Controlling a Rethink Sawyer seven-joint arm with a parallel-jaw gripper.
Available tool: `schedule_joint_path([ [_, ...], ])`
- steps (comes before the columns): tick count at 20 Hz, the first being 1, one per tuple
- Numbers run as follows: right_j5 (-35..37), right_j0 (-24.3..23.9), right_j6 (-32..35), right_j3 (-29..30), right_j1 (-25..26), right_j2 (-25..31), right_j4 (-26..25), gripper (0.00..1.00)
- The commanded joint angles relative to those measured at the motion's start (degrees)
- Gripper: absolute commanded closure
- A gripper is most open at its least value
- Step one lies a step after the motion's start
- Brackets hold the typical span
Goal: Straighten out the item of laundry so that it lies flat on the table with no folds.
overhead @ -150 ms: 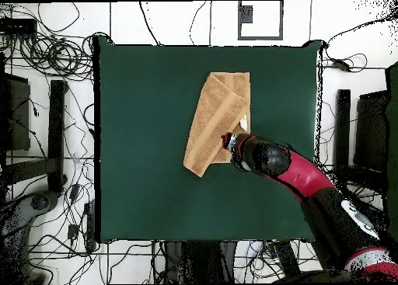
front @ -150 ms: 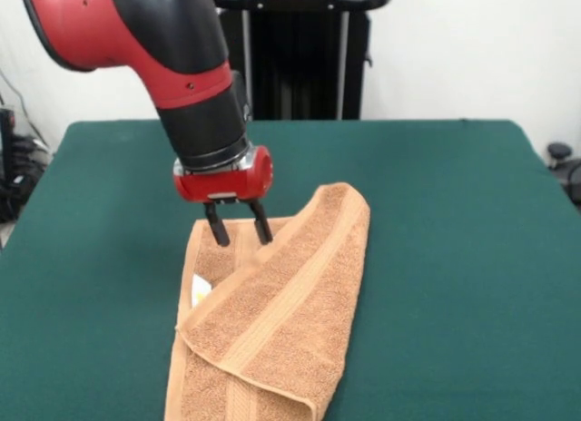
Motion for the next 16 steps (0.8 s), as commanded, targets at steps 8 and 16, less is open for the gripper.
schedule_joint_path([
  [8,8.9,1.9,2.5,-4.6,3.2,6.9,2.4,0.00],
  [16,8.6,1.2,1.4,-5.2,3.7,7.0,1.3,0.00],
])
